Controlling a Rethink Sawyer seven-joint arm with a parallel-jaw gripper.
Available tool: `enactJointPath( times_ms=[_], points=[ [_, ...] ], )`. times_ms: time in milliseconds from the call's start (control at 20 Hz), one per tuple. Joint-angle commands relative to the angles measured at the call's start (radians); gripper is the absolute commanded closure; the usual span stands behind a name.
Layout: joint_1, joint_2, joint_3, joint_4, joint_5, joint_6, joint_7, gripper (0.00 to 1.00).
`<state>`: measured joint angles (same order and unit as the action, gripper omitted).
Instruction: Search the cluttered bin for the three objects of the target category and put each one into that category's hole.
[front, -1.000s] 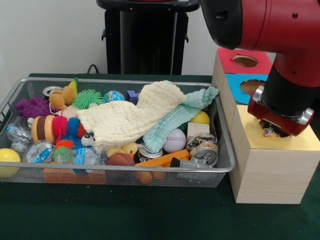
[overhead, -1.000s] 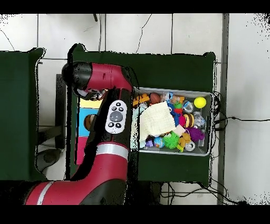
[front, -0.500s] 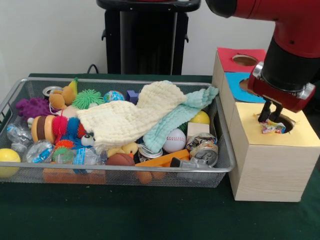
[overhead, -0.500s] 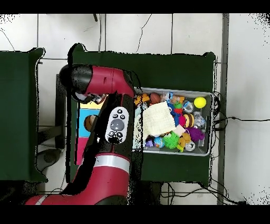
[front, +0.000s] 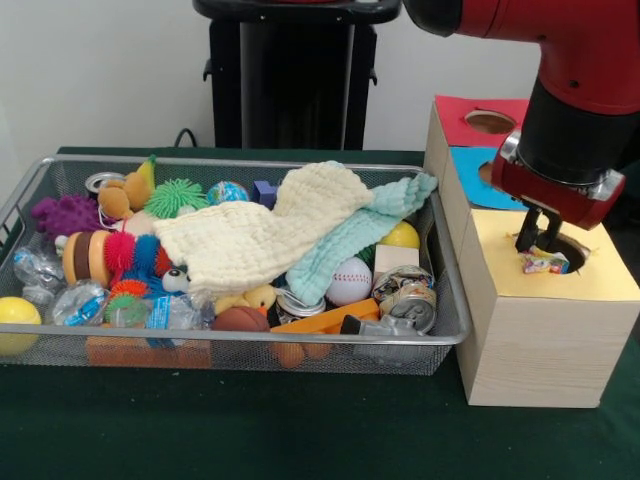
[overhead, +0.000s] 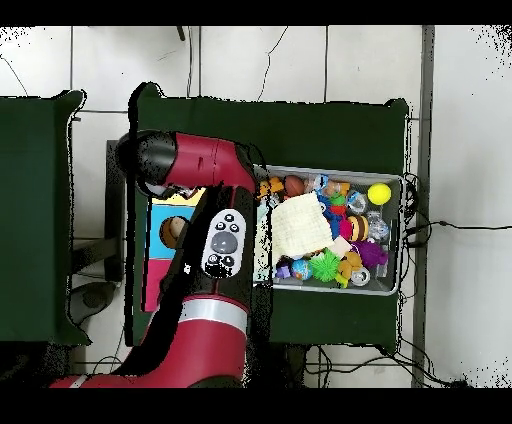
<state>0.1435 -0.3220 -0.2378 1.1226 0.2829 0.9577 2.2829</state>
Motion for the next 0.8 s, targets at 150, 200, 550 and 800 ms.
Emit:
enactJointPath(
  times_ms=[150, 200, 550, 800],
  points=[
    [-0.058, -0.007, 0.078, 0.104, -0.021, -0.066, 0.047, 1.0],
    [-0.056, 0.006, 0.079, 0.093, -0.021, -0.072, 0.053, 1.0],
    [-0.038, 0.093, 0.095, 0.013, -0.001, -0.119, 0.107, 1.0],
    [-0.031, 0.116, 0.096, -0.028, 0.014, -0.106, 0.129, 1.0]
  ],
)
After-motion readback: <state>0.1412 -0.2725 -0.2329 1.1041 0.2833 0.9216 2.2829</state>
